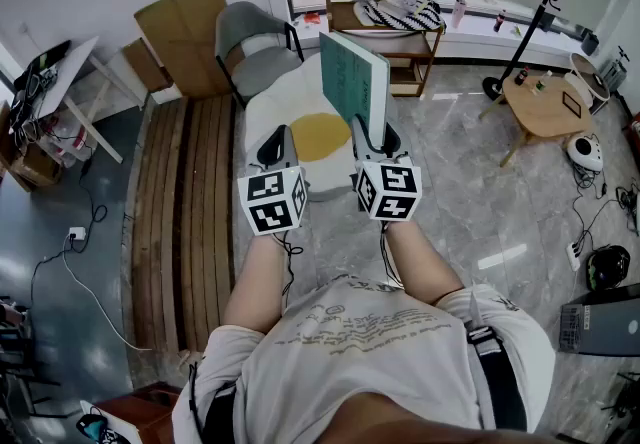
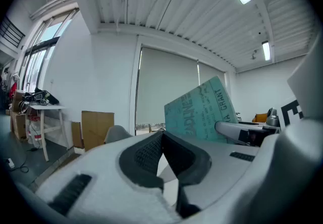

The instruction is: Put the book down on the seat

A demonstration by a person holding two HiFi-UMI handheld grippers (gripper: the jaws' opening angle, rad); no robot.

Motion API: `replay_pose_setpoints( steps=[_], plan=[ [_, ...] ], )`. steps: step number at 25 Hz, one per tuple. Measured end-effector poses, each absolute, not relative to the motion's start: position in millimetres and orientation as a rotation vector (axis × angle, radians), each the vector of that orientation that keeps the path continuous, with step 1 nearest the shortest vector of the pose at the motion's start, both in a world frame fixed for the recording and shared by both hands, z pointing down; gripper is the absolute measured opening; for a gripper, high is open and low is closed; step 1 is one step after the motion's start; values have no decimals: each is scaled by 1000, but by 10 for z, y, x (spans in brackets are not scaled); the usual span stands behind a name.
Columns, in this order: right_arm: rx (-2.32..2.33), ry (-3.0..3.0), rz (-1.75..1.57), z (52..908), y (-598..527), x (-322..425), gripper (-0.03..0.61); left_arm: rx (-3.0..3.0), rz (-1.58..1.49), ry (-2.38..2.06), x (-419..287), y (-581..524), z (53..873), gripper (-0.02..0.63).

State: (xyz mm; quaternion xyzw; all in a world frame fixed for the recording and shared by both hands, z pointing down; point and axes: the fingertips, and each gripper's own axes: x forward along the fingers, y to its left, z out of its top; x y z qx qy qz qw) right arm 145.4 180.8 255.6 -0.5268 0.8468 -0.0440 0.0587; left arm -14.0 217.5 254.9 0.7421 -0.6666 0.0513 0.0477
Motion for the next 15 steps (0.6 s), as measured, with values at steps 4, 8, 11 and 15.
replay_pose_setpoints(
  steps=[4, 8, 11, 15],
  plan=[
    [-1587, 2567, -139, 2568, 1809, 1476, 175, 2285, 173, -2023, -50, 2179, 2565, 20],
    [-1579, 2577, -136, 2548, 1798, 1466, 175, 2289, 180, -1992, 21, 2157, 2593, 20],
    [-1572, 2583, -146, 2551, 1769, 1459, 175, 2282, 164, -1967, 38, 2127, 2605, 20],
    [-1561, 2577, -148, 2543, 1773, 1469, 175, 2271, 178, -1977, 36, 2131, 2621, 20]
  ],
)
